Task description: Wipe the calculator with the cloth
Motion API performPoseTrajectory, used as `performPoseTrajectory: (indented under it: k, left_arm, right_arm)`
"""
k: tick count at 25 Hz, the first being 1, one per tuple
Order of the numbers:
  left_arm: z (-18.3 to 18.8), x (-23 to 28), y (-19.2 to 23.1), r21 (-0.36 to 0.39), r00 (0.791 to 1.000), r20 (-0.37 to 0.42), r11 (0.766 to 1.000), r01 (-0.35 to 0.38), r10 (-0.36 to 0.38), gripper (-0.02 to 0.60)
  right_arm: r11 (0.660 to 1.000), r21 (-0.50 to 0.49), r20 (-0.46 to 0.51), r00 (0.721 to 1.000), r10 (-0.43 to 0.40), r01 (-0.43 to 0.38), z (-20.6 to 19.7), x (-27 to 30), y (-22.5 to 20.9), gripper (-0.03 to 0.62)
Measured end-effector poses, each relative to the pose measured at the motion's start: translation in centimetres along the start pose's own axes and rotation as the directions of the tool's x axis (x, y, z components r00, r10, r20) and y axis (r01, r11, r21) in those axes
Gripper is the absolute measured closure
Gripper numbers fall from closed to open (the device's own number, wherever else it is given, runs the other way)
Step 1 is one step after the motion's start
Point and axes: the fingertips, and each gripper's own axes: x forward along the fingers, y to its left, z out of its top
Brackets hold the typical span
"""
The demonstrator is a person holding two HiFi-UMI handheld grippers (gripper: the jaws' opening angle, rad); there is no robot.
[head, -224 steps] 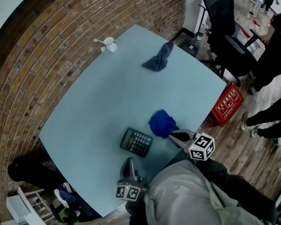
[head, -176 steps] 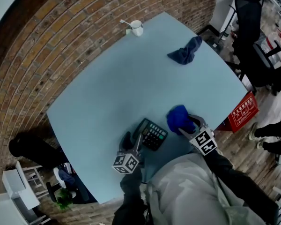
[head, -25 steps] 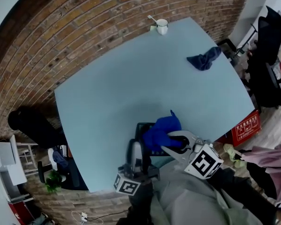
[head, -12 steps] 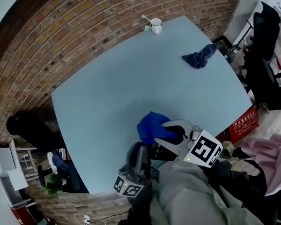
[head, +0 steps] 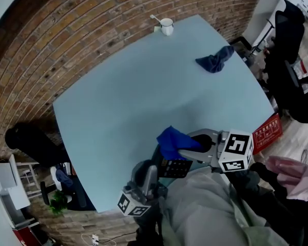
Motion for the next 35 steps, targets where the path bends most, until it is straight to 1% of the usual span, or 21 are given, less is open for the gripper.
performPoseTrajectory:
  k: [3,5,6,8,10,12,13,15,16,17,19,20,22,24,26,29,30,32,33,34,35]
  left_arm:
    - [-0.1,0.1,-0.2,0.007,1.0,-0.004,1.0,0.002,-0.002,0.537]
    - [0.3,-0.4,0.3,0.01,1.0,0.005,1.0,-0.015,0.014,0.54]
    - [0.7,-0.7,0.6,0.014,1.0,0.015,1.0,-0.028,0.027,0.543]
    - [1.5,-1.2,1.5,0.02,0.997,0.04,0.997,-0.071,0.07,0.543]
    - [2.0,-1.6,2.4,0.008,0.991,0.06,0.993,-0.118,0.118,0.543]
    - [2.0,-1.8,3.1,-0.023,0.985,0.078,0.988,-0.151,0.152,0.543]
    - [1.8,-1.7,3.2,-0.038,0.983,0.084,0.986,-0.161,0.164,0.543]
    - [1.2,-1.2,3.3,-0.05,0.981,0.074,0.983,-0.178,0.181,0.54]
    - [0.8,-1.0,3.4,-0.05,0.979,0.063,0.98,-0.191,0.193,0.54]
    - [0.5,-0.8,3.5,-0.054,0.976,0.058,0.977,-0.208,0.211,0.54]
    - [0.3,-0.7,4.1,-0.077,0.965,0.07,0.965,-0.249,0.254,0.54]
    - [0.3,-0.8,4.5,-0.091,0.958,0.081,0.96,-0.266,0.274,0.54]
    - [0.7,-1.0,5.0,-0.105,0.95,0.094,0.952,-0.287,0.297,0.541]
    - [1.0,-1.0,5.1,-0.111,0.951,0.095,0.953,-0.283,0.294,0.54]
    - [0.9,-0.9,4.8,-0.108,0.957,0.089,0.958,-0.266,0.276,0.54]
    - [0.4,-0.6,3.9,-0.084,0.966,0.069,0.966,-0.243,0.249,0.54]
    - [0.2,-0.5,3.7,-0.075,0.968,0.061,0.969,-0.237,0.242,0.538]
    - [-0.1,-0.4,3.5,-0.062,0.971,0.047,0.971,-0.233,0.236,0.538]
    - [-0.2,-0.5,3.6,-0.057,0.971,0.043,0.97,-0.234,0.237,0.537]
    - [-0.2,-0.5,3.7,-0.052,0.97,0.04,0.97,-0.239,0.241,0.537]
    - [-0.2,-0.6,4.0,-0.05,0.968,0.039,0.968,-0.245,0.247,0.537]
  right_arm:
    - [1.0,-0.017,0.023,0.999,0.025,-0.024,1.0,0.8,0.4,0.494]
    - [0.998,0.019,0.006,0.998,0.066,-0.066,0.4,0.7,0.7,0.494]
    - [0.996,0.035,-0.011,0.997,0.079,-0.079,-0.2,0.4,0.9,0.494]
    - [0.998,0.027,-0.076,0.995,0.067,-0.065,-1.9,-0.4,0.7,0.494]
    - [0.999,-0.001,-0.139,0.99,0.031,-0.032,-3.4,-1.3,0.4,0.494]
    - [0.999,-0.049,-0.149,0.988,-0.028,0.021,-3.7,-1.5,-0.1,0.494]
    - [0.993,-0.097,-0.146,0.986,-0.076,0.062,-3.3,-1.2,-0.3,0.494]
    - [0.964,-0.23,-0.157,0.973,-0.172,0.133,-2.4,0.4,-0.3,0.494]
    - [0.942,-0.302,-0.169,0.965,-0.202,0.145,-2.1,1.3,0.1,0.494]
    - [0.921,-0.366,-0.183,0.96,-0.213,0.135,-2.0,2.3,0.8,0.494]
    - [0.901,-0.43,-0.229,0.96,-0.161,0.049,-3.0,3.8,3.1,0.494]
    - [0.902,-0.431,-0.263,0.959,-0.108,-0.017,-4.0,4.4,4.6,0.494]
    - [0.9,-0.415,-0.338,0.941,-0.015,-0.135,-6.3,5.1,7.4,0.494]
    - [0.887,-0.425,-0.382,0.924,0.003,-0.179,-7.4,5.1,8.4,0.494]
    - [0.888,-0.438,-0.36,0.932,-0.029,-0.142,-6.6,4.6,7.3,0.494]
    - [0.894,-0.447,-0.233,0.965,-0.119,0.002,-3.7,3.9,3.6,0.494]
    - [0.892,-0.447,-0.189,0.969,-0.158,0.058,-2.7,3.8,2.4,0.494]
    - [0.881,-0.447,-0.141,0.961,-0.238,0.153,-1.4,3.6,0.3,0.494]
    - [0.876,-0.449,-0.137,0.955,-0.264,0.178,-1.1,3.7,-0.1,0.494]
    - [0.874,-0.453,-0.147,0.952,-0.269,0.177,-1.1,4.0,0.0,0.494]
    - [0.876,-0.459,-0.168,0.954,-0.249,0.148,-1.4,4.6,0.7,0.494]
